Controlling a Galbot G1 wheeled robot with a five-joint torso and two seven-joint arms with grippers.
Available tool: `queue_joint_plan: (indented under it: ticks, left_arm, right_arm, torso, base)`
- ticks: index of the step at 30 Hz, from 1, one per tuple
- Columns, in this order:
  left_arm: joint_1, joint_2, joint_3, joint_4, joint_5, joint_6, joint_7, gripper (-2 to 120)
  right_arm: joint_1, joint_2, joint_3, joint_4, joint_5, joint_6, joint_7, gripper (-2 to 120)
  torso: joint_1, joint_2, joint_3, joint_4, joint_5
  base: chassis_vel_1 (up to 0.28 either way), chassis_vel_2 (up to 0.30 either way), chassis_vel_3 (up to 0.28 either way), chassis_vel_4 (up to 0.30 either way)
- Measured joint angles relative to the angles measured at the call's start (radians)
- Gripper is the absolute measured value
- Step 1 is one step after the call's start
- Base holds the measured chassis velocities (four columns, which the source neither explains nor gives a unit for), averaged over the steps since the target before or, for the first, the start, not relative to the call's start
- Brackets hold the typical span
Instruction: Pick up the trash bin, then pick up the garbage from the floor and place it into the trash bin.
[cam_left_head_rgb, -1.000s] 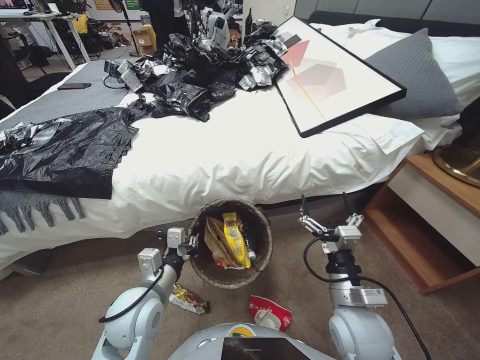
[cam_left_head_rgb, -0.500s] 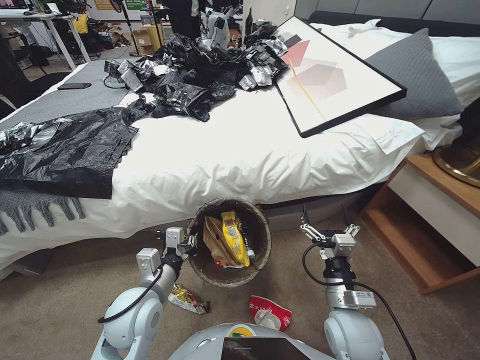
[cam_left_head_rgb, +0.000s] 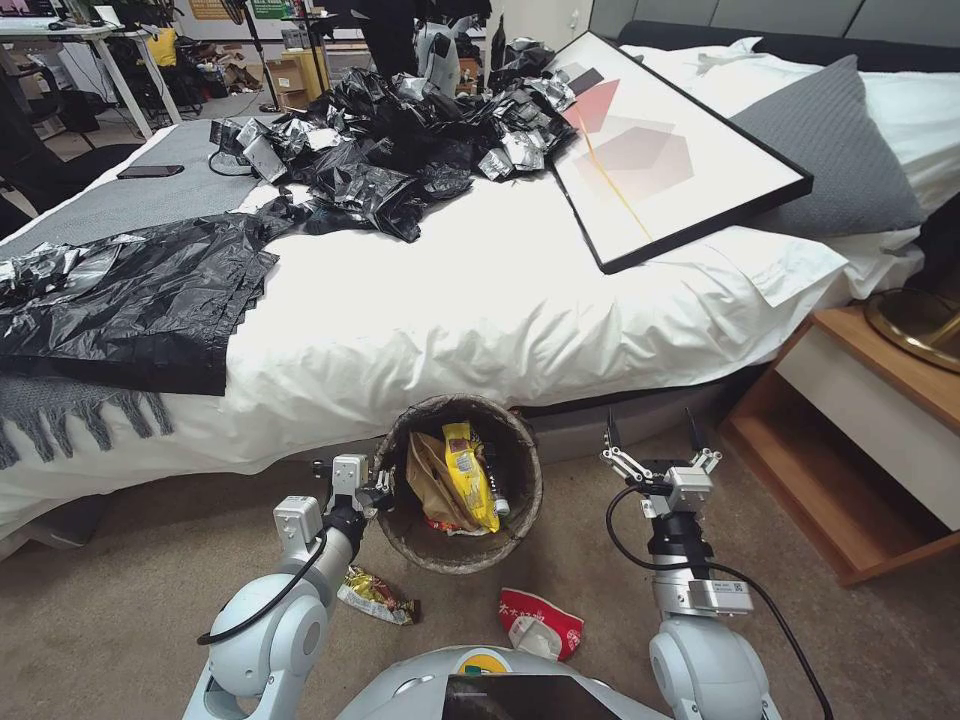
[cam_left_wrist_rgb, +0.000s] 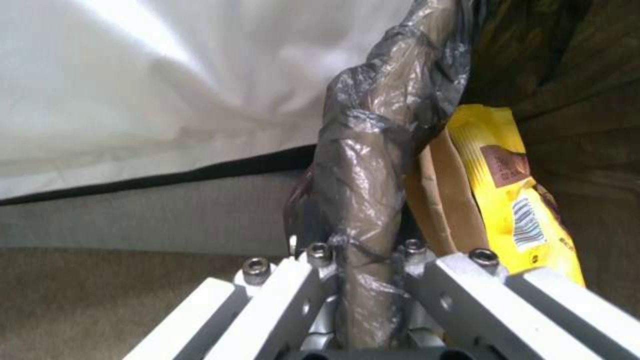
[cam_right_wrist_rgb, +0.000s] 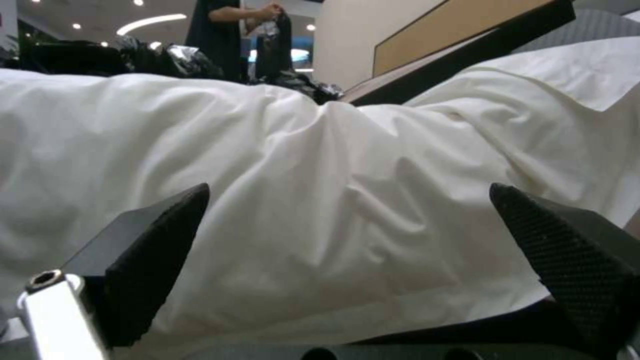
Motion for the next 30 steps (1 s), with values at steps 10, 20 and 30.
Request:
queue_joint_plan:
  ticks: [10,20,30]
  left_arm:
    - [0.0,-0.001,0.0,-0.001,-0.001,0.0,0.001,0]
    - [0.001,0.0,-0.001,-0.003,0.0,-0.001,0.001,0]
    - [-0.001,0.001,-0.003,-0.007,-0.001,-0.001,0.001,0]
  right_arm:
    - [0.003,0.0,0.004,-0.007,0.002,0.003,-0.005,99]
    - [0.019,0.002,0.011,-0.029,-0.018,0.039,-0.013,99]
    - [0.04,-0.002,0.018,-0.031,-0.05,0.045,-0.024,99]
  torso:
    - [0.0,0.0,0.0,-0.0002,-0.0002]
    - [0.0,0.0,0.0,-0.0001,0.0001]
    - [0.0,0.0,0.0,-0.0001,0.0]
  base:
    - [0.157,-0.166,-0.177,0.168]
    - [0.102,-0.096,-0.099,0.104]
    - [0.005,0.0,-0.004,0.005]
